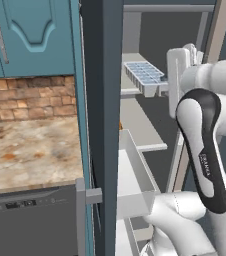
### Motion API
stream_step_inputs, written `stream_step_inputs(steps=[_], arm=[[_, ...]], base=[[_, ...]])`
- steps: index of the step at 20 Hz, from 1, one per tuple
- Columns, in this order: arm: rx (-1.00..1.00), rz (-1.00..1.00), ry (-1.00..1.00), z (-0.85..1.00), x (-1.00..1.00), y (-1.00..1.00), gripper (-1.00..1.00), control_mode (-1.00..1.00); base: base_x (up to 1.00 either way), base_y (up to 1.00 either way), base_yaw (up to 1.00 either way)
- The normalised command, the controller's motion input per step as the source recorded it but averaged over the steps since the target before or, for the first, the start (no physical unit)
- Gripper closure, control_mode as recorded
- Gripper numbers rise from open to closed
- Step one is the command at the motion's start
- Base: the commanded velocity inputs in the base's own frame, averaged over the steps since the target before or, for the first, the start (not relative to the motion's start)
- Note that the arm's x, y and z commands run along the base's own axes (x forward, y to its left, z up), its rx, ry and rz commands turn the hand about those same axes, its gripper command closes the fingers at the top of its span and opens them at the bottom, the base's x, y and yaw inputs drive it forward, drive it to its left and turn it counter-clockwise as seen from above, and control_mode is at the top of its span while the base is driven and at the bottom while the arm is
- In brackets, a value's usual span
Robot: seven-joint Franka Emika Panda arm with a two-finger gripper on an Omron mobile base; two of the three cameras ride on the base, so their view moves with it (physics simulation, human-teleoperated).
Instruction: Open the freezer door, pick up the ice cube tray from the freezer, and place it on the dining counter.
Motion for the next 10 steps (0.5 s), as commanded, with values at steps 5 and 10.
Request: stream_step_inputs(steps=[5, 10], arm=[[0.03, 0.0, 0.0, 0.0, -1.0, -0.25, 1.0, -1.0], [0.01, 0.0, 0.0, 0.0, -1.0, -0.22, 1.0, -1.0]], base=[[0.0, 0.0, 0.0], [0.0, 0.0, 0.0]])
